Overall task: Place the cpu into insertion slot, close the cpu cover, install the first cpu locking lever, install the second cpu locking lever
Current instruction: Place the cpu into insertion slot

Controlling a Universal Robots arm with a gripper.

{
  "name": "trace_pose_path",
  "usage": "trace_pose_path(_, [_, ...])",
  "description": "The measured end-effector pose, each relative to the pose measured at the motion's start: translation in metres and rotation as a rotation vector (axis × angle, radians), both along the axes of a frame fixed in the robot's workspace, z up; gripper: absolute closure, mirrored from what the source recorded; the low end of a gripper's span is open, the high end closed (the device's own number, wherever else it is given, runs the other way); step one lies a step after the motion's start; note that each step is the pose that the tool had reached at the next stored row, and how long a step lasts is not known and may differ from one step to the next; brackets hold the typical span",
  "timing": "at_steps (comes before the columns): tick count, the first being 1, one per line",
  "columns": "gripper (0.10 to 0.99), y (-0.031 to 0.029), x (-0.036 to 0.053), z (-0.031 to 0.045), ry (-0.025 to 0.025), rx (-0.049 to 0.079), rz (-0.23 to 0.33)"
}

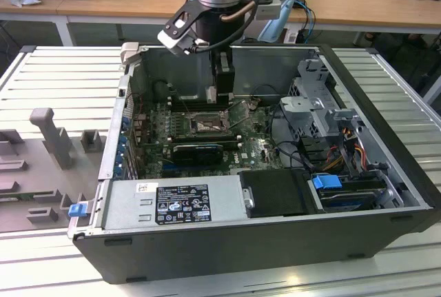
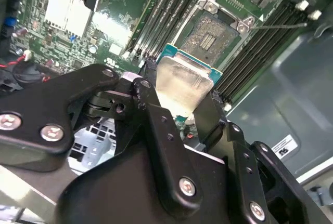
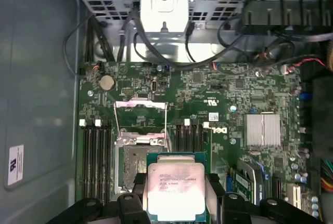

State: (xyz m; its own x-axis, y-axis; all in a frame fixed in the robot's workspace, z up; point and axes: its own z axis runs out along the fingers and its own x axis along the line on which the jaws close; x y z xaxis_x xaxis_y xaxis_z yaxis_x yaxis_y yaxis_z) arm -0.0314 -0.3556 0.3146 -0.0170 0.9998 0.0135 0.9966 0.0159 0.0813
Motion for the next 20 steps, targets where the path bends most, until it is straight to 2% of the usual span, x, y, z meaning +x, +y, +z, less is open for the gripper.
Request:
trace_pose_path(7, [0.557, 0.0019, 0.0000, -0.0036, 0.0010, 0.000, 0.070])
trace_pose_path(20, [0.557, 0.0041, -0.0001, -0.0098, 0.0012, 0.000, 0.123])
